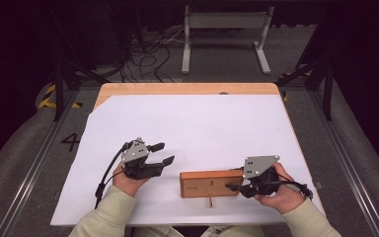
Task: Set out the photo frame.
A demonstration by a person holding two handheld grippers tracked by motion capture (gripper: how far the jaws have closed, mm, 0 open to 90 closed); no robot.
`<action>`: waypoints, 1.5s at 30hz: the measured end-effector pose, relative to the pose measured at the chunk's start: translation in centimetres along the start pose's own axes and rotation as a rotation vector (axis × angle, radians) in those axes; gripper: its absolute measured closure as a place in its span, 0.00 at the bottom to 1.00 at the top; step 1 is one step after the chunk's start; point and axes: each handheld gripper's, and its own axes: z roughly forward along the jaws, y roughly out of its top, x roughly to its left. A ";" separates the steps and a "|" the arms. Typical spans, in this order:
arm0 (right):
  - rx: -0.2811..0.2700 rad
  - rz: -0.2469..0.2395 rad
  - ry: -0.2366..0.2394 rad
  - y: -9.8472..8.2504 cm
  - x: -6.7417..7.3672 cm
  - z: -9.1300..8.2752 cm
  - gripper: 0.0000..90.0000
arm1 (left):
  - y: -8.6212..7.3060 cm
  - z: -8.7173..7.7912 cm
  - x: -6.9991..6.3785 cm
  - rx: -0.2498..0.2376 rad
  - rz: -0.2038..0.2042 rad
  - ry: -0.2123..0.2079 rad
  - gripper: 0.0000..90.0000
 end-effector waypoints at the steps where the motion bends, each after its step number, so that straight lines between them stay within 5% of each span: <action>1: 0.002 -0.016 -0.008 0.1 0.1 0.0 0.64 | 0.0 0.0 0.0 0.000 0.002 0.001 0.46; 10: 0.010 -0.151 -0.083 0.5 0.8 0.3 0.78 | -0.1 0.0 0.2 0.000 -0.001 0.007 0.46; 12: 0.024 -0.215 -0.140 0.6 1.2 0.6 0.79 | -0.1 -0.1 0.2 -0.002 -0.005 0.009 0.46; 20: -0.023 -0.263 -0.152 0.8 1.1 0.5 0.79 | -0.1 -0.1 0.3 -0.003 -0.016 0.015 0.47; 29: -0.073 -0.400 -0.198 0.2 -1.4 1.7 0.78 | -0.3 -0.2 0.6 -0.007 -0.031 0.022 0.47; 34: -0.055 -0.370 -0.171 -0.4 -1.6 1.4 0.76 | -0.3 -0.3 0.6 -0.009 -0.038 0.020 0.47; 42: -0.101 -0.322 -0.127 -0.9 -1.0 -0.1 0.67 | -0.3 -0.4 0.8 -0.015 -0.047 0.020 0.46; 44: -0.105 -0.269 -0.138 -1.2 -1.0 -0.2 0.61 | -0.3 -0.4 0.9 -0.018 -0.048 0.021 0.46; 45: -0.111 -0.202 -0.135 -1.4 -1.1 -0.3 0.56 | -0.3 -0.4 1.0 -0.020 -0.050 0.023 0.46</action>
